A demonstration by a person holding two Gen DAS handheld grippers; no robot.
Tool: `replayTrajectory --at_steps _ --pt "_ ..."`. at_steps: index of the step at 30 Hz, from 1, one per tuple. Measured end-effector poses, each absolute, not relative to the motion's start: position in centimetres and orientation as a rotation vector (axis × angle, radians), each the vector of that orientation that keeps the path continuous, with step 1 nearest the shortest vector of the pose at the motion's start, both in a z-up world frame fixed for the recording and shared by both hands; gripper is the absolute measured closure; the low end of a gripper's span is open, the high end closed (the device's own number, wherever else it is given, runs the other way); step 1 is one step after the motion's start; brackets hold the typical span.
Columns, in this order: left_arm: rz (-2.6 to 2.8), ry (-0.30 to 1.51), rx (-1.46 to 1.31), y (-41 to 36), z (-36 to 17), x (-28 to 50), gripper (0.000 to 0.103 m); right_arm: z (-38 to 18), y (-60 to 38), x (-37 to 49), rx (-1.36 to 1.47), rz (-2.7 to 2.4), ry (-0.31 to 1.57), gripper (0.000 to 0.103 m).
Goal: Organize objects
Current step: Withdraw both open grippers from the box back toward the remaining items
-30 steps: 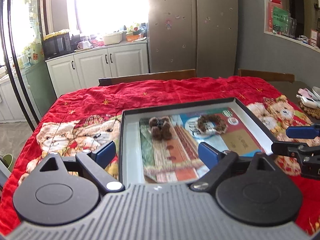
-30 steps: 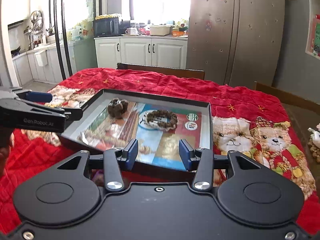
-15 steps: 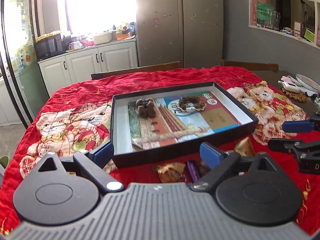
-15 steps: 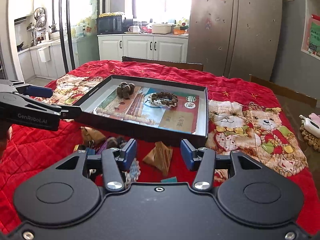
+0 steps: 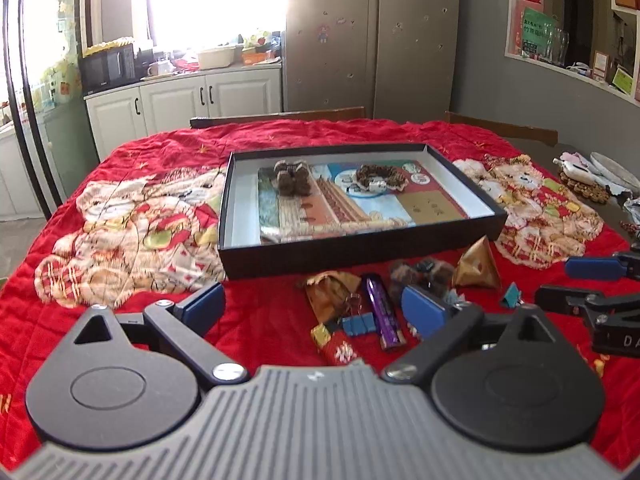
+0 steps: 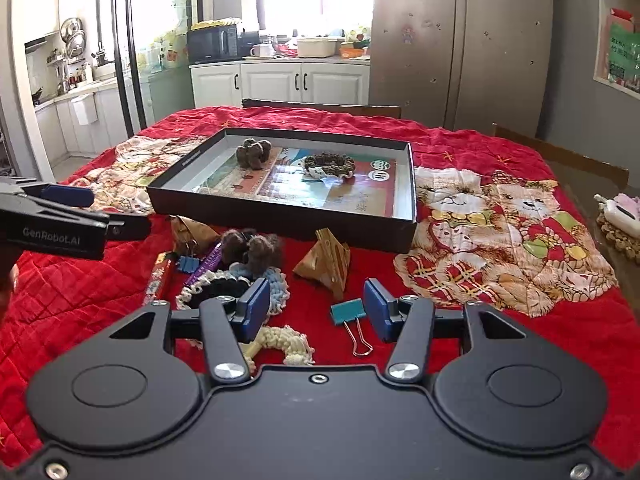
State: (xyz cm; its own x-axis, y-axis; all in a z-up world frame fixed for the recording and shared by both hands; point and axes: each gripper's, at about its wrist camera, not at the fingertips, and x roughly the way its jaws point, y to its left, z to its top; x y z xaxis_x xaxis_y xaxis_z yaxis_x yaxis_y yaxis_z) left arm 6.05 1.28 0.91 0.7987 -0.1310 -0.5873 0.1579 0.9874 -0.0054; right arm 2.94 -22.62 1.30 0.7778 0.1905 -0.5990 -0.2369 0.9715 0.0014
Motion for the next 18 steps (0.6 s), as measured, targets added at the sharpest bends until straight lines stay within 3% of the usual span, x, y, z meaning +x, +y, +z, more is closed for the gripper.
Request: replayTrajectory --at_steps 18 --pt "-0.141 0.701 0.043 1.0 -2.4 5.3 0.004 -1.4 -22.3 2.5 -0.078 0.228 0.655 0.053"
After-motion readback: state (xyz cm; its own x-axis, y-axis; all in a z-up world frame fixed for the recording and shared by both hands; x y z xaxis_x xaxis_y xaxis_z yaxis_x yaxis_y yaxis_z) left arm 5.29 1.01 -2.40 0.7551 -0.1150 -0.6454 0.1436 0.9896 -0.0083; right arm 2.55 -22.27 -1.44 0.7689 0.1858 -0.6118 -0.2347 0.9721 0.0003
